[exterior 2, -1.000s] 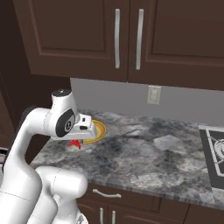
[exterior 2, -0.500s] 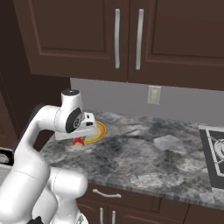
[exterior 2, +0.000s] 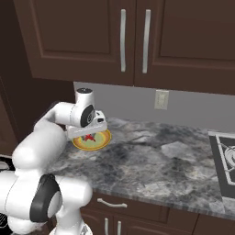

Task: Take the fish from the oven and place it on the plate on the counter.

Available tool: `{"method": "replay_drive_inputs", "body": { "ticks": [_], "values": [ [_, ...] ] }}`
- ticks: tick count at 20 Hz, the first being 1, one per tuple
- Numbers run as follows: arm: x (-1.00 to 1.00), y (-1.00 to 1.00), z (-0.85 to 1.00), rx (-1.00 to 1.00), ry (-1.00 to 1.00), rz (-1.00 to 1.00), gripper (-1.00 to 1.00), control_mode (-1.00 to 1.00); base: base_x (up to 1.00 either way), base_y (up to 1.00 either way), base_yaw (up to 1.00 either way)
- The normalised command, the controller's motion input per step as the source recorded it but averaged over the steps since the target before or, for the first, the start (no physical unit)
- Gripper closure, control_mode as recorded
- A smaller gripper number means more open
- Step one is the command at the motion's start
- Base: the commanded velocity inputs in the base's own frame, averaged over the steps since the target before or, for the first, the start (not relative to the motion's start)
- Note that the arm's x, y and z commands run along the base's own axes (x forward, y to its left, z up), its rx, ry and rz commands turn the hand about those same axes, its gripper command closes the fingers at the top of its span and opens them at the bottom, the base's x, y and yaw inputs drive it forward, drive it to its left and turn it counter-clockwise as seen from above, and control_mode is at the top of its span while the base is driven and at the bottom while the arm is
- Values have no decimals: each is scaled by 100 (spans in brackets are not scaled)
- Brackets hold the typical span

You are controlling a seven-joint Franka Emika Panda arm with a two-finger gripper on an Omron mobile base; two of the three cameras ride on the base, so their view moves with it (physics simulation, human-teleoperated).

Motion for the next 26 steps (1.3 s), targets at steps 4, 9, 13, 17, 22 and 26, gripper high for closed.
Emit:
{"method": "replay_drive_inputs", "body": {
  "ticks": [4, 9, 13, 17, 22, 26],
  "values": [
    [57, 16, -37, 0, 4, 10, 100, -100, 0, 0, 0],
    [27, 9, -38, 0, 0, 7, 100, -100, 0, 0, 0],
    [10, 3, -27, 0, 0, 2, 100, -100, 0, 0, 0],
    [7, 0, -27, 0, 0, 0, 100, -100, 0, 0, 0],
    [20, 0, -15, 0, -1, 0, 100, -100, 0, 0, 0],
    [27, 2, -19, 0, -1, 0, 100, -100, 0, 0, 0]
  ]
}}
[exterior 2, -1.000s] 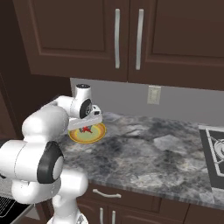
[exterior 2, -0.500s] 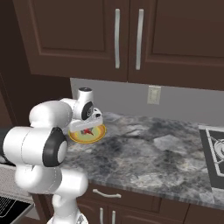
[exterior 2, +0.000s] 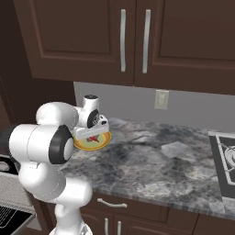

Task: Take the fish from the oven and place it on the plate on the counter.

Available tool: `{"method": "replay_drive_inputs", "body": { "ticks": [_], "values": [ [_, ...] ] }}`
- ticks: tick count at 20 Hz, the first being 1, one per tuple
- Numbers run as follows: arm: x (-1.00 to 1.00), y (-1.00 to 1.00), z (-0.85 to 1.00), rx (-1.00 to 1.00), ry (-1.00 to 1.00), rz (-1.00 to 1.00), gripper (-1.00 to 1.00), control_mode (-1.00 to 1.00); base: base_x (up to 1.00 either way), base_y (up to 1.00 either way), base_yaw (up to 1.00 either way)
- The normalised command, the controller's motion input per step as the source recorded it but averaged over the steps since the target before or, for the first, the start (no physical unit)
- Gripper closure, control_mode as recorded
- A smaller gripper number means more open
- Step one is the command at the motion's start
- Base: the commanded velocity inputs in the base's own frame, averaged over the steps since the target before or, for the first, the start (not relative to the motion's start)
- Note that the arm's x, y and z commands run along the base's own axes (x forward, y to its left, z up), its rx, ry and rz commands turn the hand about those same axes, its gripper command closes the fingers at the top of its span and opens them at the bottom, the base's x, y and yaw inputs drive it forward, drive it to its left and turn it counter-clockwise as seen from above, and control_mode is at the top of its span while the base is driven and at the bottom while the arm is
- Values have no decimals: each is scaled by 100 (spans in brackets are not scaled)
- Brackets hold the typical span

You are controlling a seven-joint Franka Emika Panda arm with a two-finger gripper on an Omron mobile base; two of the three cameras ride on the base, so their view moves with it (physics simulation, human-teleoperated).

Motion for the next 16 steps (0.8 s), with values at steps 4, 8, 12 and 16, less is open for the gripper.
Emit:
{"method": "replay_drive_inputs", "body": {
  "ticks": [4, 8, 12, 16],
  "values": [
    [37, 9, -11, 0, 0, 0, 100, -100, 0, 0, 0],
    [37, 16, -12, 0, 0, 0, 100, -100, 0, 0, 0],
    [18, 14, -6, 0, 0, 0, 100, -100, 0, 0, 0],
    [4, 9, -6, 0, 0, 0, 100, -100, 0, 0, 0]
  ]
}}
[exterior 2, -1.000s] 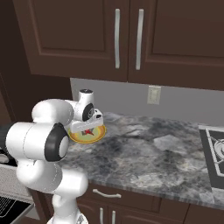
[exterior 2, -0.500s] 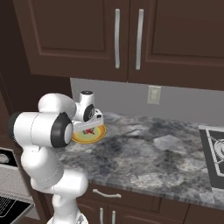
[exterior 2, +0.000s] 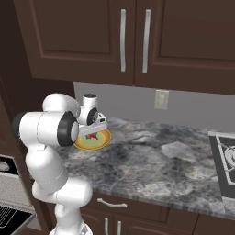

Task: Take the fish from the oven and place it on the plate on the counter.

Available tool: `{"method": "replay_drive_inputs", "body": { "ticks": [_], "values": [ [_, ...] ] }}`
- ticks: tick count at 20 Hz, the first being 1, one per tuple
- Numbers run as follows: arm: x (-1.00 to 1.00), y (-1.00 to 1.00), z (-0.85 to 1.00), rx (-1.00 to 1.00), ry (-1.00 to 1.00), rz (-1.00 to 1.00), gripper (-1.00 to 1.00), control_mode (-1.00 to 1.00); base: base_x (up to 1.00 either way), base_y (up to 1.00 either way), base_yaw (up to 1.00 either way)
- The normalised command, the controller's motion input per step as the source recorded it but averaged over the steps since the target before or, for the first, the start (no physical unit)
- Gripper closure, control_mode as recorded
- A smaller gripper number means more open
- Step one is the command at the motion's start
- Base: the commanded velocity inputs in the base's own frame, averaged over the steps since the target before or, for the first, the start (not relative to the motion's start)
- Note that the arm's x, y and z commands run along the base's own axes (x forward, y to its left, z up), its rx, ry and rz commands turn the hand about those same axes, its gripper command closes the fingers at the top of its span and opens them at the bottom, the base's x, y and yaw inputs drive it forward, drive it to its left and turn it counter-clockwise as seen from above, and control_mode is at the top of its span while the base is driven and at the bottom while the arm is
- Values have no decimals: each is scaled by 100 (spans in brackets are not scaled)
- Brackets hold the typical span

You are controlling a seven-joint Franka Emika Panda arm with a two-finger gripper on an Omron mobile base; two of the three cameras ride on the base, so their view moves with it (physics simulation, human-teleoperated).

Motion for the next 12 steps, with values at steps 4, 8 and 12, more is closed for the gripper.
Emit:
{"method": "replay_drive_inputs", "body": {
  "ticks": [4, 8, 12],
  "values": [
    [0, 0, -19, 0, 0, 0, 100, -100, 0, 0, 0],
    [0, 0, -13, 0, 0, 0, 100, -100, 0, 0, 0],
    [0, 0, 0, 0, 0, 0, 100, -100, 0, 0, 0]
  ]
}}
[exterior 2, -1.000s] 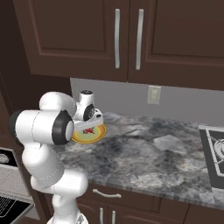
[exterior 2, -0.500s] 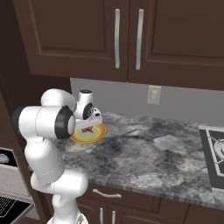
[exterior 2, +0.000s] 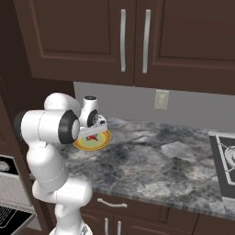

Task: Take the fish from the oven and place it on the plate on the counter.

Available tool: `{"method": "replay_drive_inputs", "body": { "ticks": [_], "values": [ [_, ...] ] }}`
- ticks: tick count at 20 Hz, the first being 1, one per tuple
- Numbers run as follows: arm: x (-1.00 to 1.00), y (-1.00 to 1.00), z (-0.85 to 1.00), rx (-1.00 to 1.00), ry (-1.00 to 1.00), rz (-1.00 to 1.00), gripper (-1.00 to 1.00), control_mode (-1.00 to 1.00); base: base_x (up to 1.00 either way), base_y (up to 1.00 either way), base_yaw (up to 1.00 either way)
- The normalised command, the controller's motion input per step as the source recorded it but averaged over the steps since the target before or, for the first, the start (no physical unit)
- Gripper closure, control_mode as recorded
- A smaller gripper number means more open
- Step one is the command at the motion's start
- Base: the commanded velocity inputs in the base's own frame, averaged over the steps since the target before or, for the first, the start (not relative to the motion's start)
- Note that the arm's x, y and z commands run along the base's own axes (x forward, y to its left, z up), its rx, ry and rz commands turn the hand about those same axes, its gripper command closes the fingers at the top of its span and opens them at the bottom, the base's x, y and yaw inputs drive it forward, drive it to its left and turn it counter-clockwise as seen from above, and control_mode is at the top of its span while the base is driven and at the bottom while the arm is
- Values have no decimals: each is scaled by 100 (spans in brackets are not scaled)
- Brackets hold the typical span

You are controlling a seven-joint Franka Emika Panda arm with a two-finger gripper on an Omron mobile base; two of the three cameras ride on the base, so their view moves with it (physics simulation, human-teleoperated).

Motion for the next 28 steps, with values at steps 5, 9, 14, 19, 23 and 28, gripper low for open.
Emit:
{"method": "replay_drive_inputs", "body": {
  "ticks": [5, 9, 14, 19, 23, 28],
  "values": [
    [0, 0, 0, 0, 0, 0, -100, -100, 0, 0, 0],
    [0, 0, 0, 0, 0, 0, -100, -100, 0, 0, 0],
    [0, 2, 0, 0, 0, 0, -100, -100, 0, 0, 0],
    [-15, -1, 3, 0, 0, 0, -100, -100, 0, 0, 0],
    [-62, -22, 11, 0, 0, 0, -100, -100, 0, 0, 0],
    [-81, -41, 25, 6, -4, -5, -100, -100, 0, 0, 0]
  ]
}}
